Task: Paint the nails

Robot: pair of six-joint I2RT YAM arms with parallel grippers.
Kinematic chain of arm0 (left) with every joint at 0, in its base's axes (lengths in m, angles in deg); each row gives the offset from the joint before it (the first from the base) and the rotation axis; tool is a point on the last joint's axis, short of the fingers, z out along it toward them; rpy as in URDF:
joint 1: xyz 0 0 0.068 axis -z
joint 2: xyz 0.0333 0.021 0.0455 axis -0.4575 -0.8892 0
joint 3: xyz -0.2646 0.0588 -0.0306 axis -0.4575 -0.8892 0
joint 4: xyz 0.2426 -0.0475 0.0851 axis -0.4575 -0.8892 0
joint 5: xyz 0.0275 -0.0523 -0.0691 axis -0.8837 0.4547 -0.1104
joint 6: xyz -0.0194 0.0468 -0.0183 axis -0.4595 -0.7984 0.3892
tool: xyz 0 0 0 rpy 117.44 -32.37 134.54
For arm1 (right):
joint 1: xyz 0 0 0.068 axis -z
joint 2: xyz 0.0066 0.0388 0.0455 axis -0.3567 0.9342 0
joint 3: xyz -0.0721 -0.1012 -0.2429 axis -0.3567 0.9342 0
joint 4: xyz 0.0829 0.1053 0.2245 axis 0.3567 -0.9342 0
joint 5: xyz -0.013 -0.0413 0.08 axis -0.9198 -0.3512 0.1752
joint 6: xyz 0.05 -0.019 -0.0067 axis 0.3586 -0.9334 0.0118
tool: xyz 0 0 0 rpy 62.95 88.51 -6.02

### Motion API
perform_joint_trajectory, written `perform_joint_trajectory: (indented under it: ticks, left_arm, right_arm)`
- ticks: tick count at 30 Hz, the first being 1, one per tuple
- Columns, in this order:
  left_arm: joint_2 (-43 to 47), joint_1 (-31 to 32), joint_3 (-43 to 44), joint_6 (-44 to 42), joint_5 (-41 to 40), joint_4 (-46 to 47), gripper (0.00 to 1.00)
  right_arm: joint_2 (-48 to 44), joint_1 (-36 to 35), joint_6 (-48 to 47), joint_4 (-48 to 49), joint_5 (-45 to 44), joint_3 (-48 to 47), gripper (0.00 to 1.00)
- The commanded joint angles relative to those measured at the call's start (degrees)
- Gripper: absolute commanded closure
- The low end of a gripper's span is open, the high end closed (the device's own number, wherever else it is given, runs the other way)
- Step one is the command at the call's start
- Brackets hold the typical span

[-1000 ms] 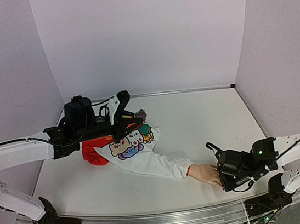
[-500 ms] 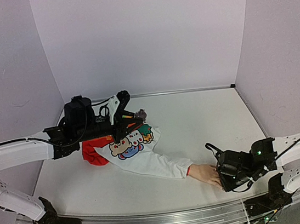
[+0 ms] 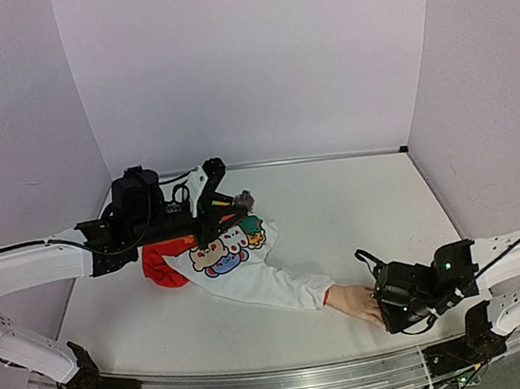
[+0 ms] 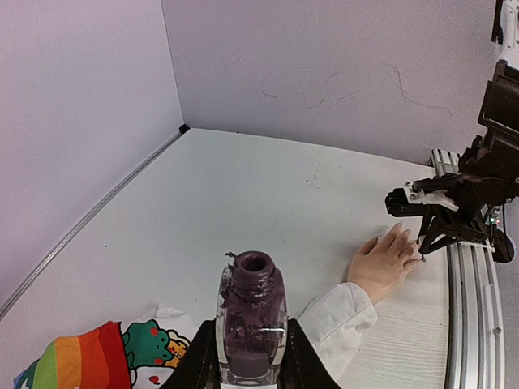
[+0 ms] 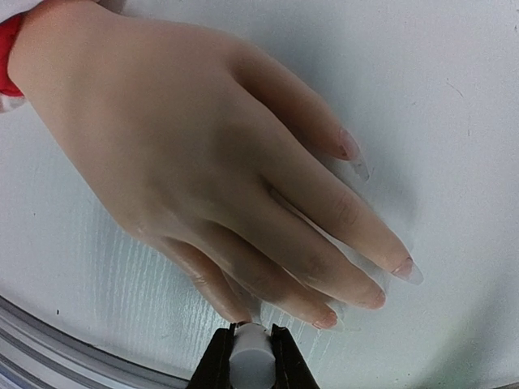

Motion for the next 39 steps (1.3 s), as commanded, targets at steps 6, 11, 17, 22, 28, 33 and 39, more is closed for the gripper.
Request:
perform_joint_trajectory:
  ticks: [6,11,17,22,28,33,39]
  left_arm:
    - [2.3,0.1,1.5,0.4,-0.5,1.6,1.0]
    - [2.4,0.1,1.5,0.4,-0.6,1.6,1.0]
    - [2.4,0.1,1.4,0.4,-0.6,1.6,1.0]
    - [2.5,0.1,1.4,0.4,-0.6,1.6,1.0]
    - [2.5,0.1,1.4,0.4,-0.5,1.6,1.0]
    - [2.6,0.1,1.4,0.4,-0.6,1.6,1.0]
    - [2.6,0.1,1.3,0.4,-0.6,1.5,1.0]
  right_arm:
    - [0.2,-0.3,0.7,-0.7,-1.1,-2.3,1.0]
    - [0.3,-0.3,0.8,-0.9,-1.0,-2.2,1.0]
    - [0.2,-0.3,0.8,-1.1,-1.1,-2.4,1.0]
    - [0.2,-0.3,0.8,-1.1,-1.0,-2.1,1.0]
    - [0.9,-0.3,0.7,-1.1,-0.4,-1.9,1.0]
    - [1.7,-0.3,0.7,-1.1,-0.1,-2.3,1.0]
    - [2.4,-0.3,0.6,-1.2,0.2,-2.7,1.0]
